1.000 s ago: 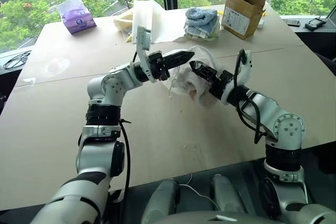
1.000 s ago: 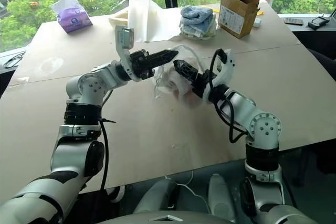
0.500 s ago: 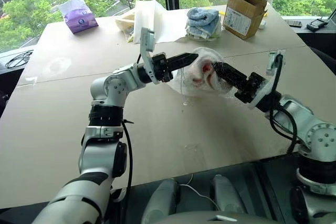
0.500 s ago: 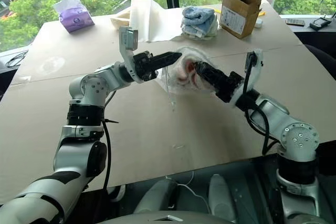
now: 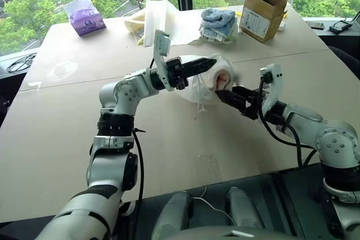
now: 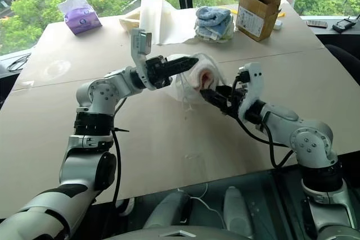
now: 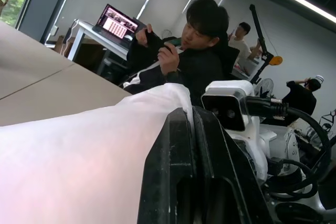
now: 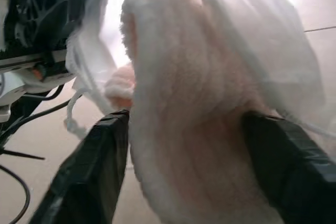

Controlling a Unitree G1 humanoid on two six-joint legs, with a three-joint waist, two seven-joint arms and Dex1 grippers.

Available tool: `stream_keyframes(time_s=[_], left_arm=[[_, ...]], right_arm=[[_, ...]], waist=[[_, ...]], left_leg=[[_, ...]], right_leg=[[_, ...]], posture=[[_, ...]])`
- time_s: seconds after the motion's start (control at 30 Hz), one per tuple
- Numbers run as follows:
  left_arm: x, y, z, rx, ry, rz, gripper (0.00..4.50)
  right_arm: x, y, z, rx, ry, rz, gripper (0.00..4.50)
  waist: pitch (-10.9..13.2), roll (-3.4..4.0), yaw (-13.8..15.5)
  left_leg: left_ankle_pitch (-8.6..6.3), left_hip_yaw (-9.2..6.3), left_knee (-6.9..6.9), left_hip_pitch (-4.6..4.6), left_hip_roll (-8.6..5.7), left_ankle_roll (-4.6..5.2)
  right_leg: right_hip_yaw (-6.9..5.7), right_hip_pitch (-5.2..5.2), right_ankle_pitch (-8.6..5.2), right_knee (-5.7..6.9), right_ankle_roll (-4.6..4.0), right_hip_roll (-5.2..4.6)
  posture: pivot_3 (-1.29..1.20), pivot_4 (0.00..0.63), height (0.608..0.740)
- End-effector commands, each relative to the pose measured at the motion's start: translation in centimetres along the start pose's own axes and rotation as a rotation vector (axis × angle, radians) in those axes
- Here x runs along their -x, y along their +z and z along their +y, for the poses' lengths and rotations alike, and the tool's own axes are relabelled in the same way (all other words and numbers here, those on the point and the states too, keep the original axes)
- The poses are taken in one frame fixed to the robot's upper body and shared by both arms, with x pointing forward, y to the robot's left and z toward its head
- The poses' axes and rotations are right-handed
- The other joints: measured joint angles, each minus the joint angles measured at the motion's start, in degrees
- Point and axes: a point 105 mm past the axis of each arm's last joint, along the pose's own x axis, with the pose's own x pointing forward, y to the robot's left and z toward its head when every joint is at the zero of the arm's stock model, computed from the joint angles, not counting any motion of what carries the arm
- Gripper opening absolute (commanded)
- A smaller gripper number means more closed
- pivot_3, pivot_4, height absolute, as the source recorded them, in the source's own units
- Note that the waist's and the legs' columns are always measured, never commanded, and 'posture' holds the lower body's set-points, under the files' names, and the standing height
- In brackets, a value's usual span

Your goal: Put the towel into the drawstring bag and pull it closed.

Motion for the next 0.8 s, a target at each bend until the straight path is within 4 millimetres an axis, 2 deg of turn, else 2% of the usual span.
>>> stream_keyframes(time_s=[0.03, 0.17, 0.3, 0.43, 0.57, 0.73, 0.77, 0.8], left_arm=[[-0.1, 1.0, -1.2, -0.044, -0.043, -0.018, 0.0], [0.0, 1.0, -1.2, -0.044, -0.044, -0.016, 0.0], [-0.2, 0.8, -1.4, -0.035, -0.062, -0.012, 0.0], [-1.2, 0.0, -2.0, -0.017, -0.108, 0.003, 0.0], [-2.1, -0.3, -2.5, -0.013, -0.147, 0.002, 0.0], [-2.0, -0.3, -2.4, -0.016, -0.141, -0.005, 0.0], [-1.8, -0.3, -2.2, -0.018, -0.133, -0.005, 0.0], [-1.7, -0.2, -2.1, -0.02, -0.127, -0.005, 0.0]], right_arm=[[-0.3, 1.3, 0.4, 0.03, 0.011, -0.052, 1.87], [-0.8, 1.8, 0.1, 0.01, -0.003, -0.078, 0.03], [-2.1, 2.4, 0.8, 0.023, 0.017, -0.082, 0.03], [-4.6, 1.5, -0.6, 0.095, -0.062, -0.002, 0.03], [-6.8, 1.9, -0.4, 0.063, -0.042, -0.013, 0.03], [-7.3, 1.9, -1.0, 0.099, -0.048, -0.035, 0.03], [-7.0, 2.4, -0.9, 0.092, -0.042, -0.07, 0.67], [-6.7, 2.8, -0.9, 0.088, -0.039, -0.095, 0.85]], waist=[[0.0, 0.0, 0.2], [0.0, 0.0, 0.6], [0.0, 0.0, 0.6], [0.0, 0.0, 0.6], [0.0, 0.0, 0.6], [0.0, 0.01, 0.5], [0.0, 0.01, 0.5], [0.0, 0.01, 0.5]], left_leg=[[0.0, 0.0, 0.0, 0.0, 0.0, 0.0], [0.0, -0.01, -0.01, 0.0, 0.0, 0.0], [0.0, -0.01, -0.01, 0.0, 0.0, 0.0], [0.0, -0.01, -0.01, 0.01, 0.01, -0.01], [0.0, -0.01, -0.02, -0.02, -0.01, -0.01], [0.0, -0.03, -0.03, -0.03, -0.01, -0.01], [0.0, -0.03, -0.02, -0.03, -0.01, -0.01], [0.0, -0.02, -0.02, -0.03, -0.01, -0.01]], right_leg=[[0.0, 0.0, 0.0, -0.01, 0.0, 0.0], [0.0, -0.01, 0.0, -0.01, 0.0, 0.0], [-0.01, 0.0, 0.0, -0.01, 0.0, 0.0], [-0.01, -0.01, 0.0, 0.0, 0.0, 0.01], [-0.02, -0.02, 0.0, -0.03, 0.0, -0.01], [-0.03, -0.03, 0.0, -0.04, 0.0, -0.01], [-0.03, -0.03, 0.0, -0.04, 0.0, -0.01], [-0.03, -0.04, 0.0, -0.04, 0.0, -0.01]], posture=[[0.0, 0.15, 0.74], [0.0, 0.15, 0.74], [0.0, 0.15, 0.74], [0.0, 0.15, 0.74], [0.0, 0.15, 0.74], [0.0, 0.15, 0.74], [0.0, 0.15, 0.74], [0.0, 0.15, 0.74]])
